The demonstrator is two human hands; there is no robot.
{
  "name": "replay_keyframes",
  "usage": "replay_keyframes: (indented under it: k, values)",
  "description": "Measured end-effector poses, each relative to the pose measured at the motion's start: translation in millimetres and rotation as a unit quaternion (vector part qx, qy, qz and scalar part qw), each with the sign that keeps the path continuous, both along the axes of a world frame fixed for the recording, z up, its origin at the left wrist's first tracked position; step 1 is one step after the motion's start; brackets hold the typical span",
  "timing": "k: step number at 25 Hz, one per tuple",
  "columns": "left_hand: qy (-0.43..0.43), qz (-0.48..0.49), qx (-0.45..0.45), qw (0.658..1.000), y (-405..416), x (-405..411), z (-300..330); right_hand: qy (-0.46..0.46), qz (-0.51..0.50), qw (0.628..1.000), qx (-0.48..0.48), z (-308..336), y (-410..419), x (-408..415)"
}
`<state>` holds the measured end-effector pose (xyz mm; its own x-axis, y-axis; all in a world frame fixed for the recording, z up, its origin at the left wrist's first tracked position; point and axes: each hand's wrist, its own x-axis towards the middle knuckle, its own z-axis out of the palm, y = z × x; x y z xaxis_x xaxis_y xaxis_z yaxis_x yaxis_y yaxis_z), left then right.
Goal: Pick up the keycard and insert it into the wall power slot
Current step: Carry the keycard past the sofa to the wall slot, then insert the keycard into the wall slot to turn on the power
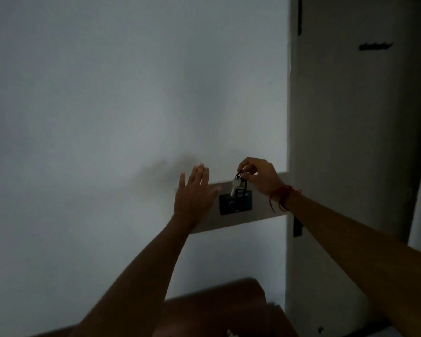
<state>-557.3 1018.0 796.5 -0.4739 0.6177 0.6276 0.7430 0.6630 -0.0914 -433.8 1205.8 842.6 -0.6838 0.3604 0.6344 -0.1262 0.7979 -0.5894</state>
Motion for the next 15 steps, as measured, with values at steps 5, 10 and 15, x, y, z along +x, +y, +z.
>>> replay_keyframes:
  k: [5,10,15]
  values:
    - [-0.024,0.006,0.000,1.000,45.4,-33.1,-9.1,-0.003,0.007,1.000,0.001,-14.2,61.1,-43.8]
    - [-0.050,0.030,-0.018,0.998,83.9,-59.7,-25.7,-0.018,0.023,1.000,-0.011,-40.7,112.8,-91.9]
    - [-0.065,0.071,-0.024,0.995,115.4,-82.0,-45.8,-0.021,0.069,0.997,-0.004,-60.0,155.1,-139.6]
